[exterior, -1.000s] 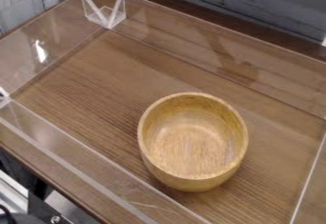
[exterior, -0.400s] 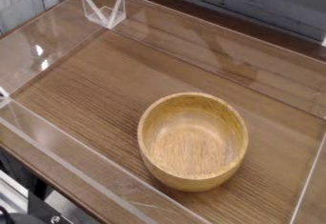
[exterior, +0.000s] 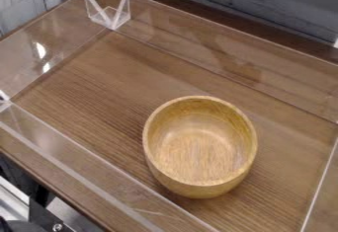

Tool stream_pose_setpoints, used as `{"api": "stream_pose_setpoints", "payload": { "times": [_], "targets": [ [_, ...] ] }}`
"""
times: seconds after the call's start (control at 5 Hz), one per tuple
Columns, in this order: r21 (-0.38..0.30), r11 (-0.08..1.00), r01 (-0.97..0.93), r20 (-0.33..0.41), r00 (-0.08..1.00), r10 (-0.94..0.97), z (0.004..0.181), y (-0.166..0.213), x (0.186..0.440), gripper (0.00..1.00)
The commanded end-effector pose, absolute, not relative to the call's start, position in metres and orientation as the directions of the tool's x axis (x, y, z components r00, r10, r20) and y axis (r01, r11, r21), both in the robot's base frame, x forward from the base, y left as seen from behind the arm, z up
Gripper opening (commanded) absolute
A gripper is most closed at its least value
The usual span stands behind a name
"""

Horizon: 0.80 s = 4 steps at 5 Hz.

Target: Remove the green block from inside the brown bowl and put it on the table

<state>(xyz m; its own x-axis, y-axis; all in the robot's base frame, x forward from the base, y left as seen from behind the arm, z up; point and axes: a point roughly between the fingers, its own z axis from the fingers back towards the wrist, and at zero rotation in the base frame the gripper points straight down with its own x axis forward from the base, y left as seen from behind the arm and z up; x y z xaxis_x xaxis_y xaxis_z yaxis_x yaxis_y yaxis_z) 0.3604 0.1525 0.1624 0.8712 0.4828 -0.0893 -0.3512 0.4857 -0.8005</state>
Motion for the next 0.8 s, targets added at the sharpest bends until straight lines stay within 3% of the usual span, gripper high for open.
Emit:
{"api": "stream_pose_setpoints", "payload": {
  "times": [0.0,0.6],
  "targets": [
    [-0.805,0.517,-0.292,-0.025,0.887,0.461,0.167,0.163,0.357,0.00],
    [-0.820,0.531,-0.212,-0.006,0.932,0.362,0.126,0.192,0.340,0.00]
  ]
}}
